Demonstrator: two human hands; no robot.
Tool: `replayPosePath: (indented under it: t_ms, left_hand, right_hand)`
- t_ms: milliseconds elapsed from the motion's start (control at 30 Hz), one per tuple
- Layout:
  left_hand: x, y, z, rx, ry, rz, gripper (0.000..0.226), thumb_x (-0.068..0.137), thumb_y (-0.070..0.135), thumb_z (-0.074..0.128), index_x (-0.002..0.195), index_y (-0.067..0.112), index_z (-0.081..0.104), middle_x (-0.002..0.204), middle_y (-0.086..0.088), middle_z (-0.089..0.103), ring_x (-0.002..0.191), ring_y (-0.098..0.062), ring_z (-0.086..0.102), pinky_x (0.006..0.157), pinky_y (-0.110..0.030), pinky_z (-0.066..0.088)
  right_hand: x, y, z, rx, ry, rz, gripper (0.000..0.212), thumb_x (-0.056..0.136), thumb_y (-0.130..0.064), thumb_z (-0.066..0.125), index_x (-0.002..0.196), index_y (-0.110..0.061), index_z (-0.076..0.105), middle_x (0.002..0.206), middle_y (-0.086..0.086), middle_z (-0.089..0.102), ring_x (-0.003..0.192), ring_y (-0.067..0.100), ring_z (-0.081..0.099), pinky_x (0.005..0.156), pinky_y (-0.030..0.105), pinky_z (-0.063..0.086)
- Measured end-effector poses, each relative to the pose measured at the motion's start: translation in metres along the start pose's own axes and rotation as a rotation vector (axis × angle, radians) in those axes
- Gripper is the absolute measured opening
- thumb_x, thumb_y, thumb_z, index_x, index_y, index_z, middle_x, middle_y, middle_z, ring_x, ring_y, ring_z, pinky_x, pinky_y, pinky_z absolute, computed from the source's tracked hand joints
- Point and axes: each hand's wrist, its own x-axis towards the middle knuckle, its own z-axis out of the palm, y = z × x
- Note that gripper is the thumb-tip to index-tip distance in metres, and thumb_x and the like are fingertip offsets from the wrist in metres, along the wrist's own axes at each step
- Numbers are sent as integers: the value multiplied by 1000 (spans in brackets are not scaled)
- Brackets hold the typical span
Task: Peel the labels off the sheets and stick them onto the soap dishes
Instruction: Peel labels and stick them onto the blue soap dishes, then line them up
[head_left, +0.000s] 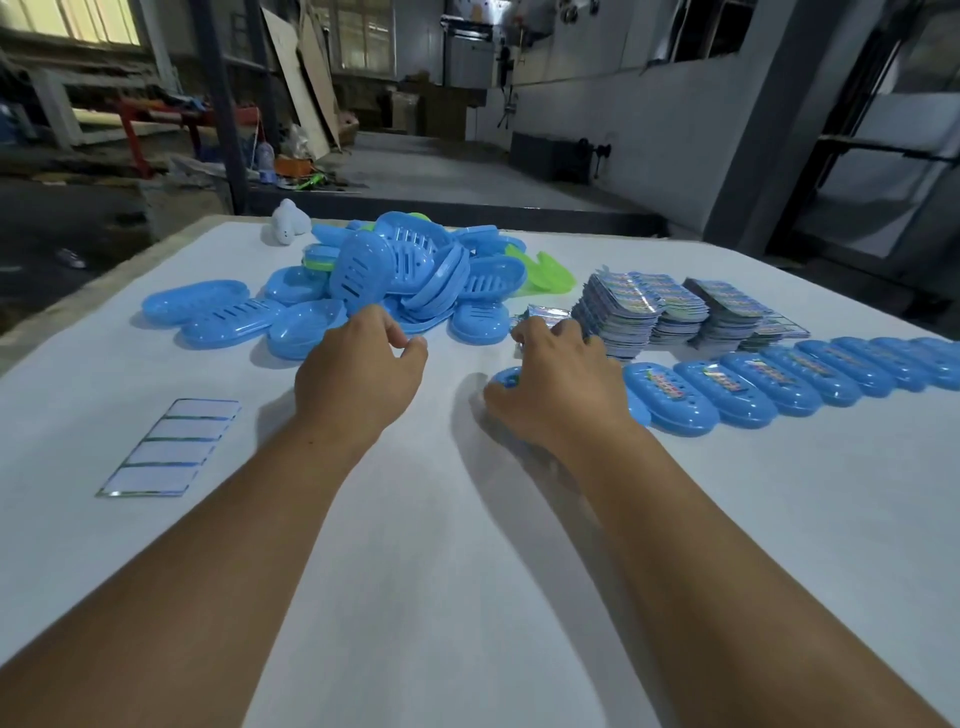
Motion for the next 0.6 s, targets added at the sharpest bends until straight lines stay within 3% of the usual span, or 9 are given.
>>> replayPosePath:
  t_ms: [267, 433, 600]
  left_hand:
    - [0, -3, -3, 74, -51, 2, 20, 90, 46, 60, 86, 26, 59, 74, 7, 57, 78, -23, 56, 65, -31, 37]
    - [6, -11, -14, 150, 89, 58, 16, 93, 37, 60, 98, 22, 61, 99, -3, 60, 97, -28, 55, 70, -37, 40]
    - [17, -25, -22, 348, 129, -20, 35, 95, 37, 57, 119, 12, 63, 122, -13, 57, 114, -35, 48, 88, -46, 43]
  right_hand:
    - [5, 7, -4, -12, -16, 17, 52, 86, -19, 58, 137, -25, 48, 132, 10, 46, 119, 38, 44, 90, 42, 37]
    - [6, 6, -1, 79, 14, -16, 49, 91, -26, 60, 139, -31, 50, 138, 7, 48, 124, 36, 42, 100, 44, 38]
    - [6, 1, 5, 172, 82, -86, 39, 93, -33, 60, 132, -33, 57, 134, 1, 54, 122, 32, 46, 105, 44, 40]
